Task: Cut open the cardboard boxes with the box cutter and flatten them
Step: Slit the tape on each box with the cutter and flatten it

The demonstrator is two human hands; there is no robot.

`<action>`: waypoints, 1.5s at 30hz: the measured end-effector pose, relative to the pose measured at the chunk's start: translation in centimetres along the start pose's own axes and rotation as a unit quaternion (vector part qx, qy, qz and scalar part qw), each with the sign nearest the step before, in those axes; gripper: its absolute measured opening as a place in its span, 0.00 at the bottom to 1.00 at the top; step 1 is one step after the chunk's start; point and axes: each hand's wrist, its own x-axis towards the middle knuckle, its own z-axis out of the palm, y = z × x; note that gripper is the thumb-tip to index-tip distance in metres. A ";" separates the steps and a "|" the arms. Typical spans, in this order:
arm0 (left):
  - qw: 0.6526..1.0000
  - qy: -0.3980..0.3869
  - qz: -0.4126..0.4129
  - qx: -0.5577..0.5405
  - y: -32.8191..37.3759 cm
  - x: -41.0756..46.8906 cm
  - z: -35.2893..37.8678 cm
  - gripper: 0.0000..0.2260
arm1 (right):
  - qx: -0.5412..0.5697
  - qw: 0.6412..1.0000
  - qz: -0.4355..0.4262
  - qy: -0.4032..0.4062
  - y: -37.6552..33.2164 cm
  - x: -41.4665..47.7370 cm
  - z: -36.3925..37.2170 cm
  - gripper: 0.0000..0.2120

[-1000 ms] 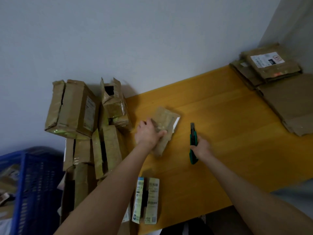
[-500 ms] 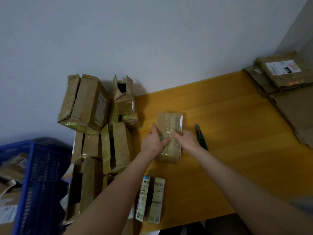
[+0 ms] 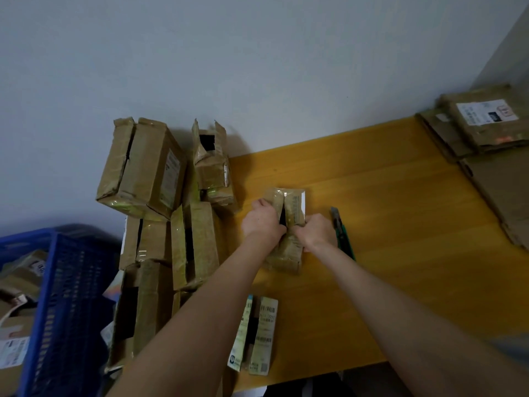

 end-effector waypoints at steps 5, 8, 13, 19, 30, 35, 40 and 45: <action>0.999 -0.017 0.017 -0.035 -0.3 0.2 -1.0 0.11 | 0.003 1.000 -0.005 -0.009 0.1 -0.4 -0.3 0.06; 0.998 -0.030 0.042 -0.041 -0.8 0.3 -1.4 0.07 | 0.018 1.000 -0.008 -0.023 0.4 -0.5 -0.7 0.08; 0.974 -0.118 0.065 -0.182 -3.0 1.1 -2.4 0.12 | 0.110 0.992 0.010 -0.063 0.7 -0.6 -1.6 0.12; 0.920 -0.198 0.080 -0.328 -4.2 0.0 -2.9 0.15 | 0.204 0.974 0.025 -0.100 1.4 -0.8 -2.0 0.14; 0.827 -0.154 0.000 -0.540 -2.2 -3.8 -0.6 0.12 | 0.250 0.958 0.138 -0.027 6.5 -2.1 -1.7 0.12; 0.894 -0.183 0.101 -0.395 -0.9 -3.9 -1.4 0.33 | 0.170 0.985 0.014 -0.038 4.0 -3.1 -2.1 0.13; 0.988 -0.063 0.026 -0.139 -0.3 -2.8 -0.5 0.37 | 0.038 0.997 -0.052 -0.053 2.1 -4.2 -1.7 0.24; 0.988 -0.012 0.021 -0.154 -0.6 -2.9 -1.8 0.13 | -0.012 0.999 -0.048 -0.018 1.4 -4.5 -1.7 0.29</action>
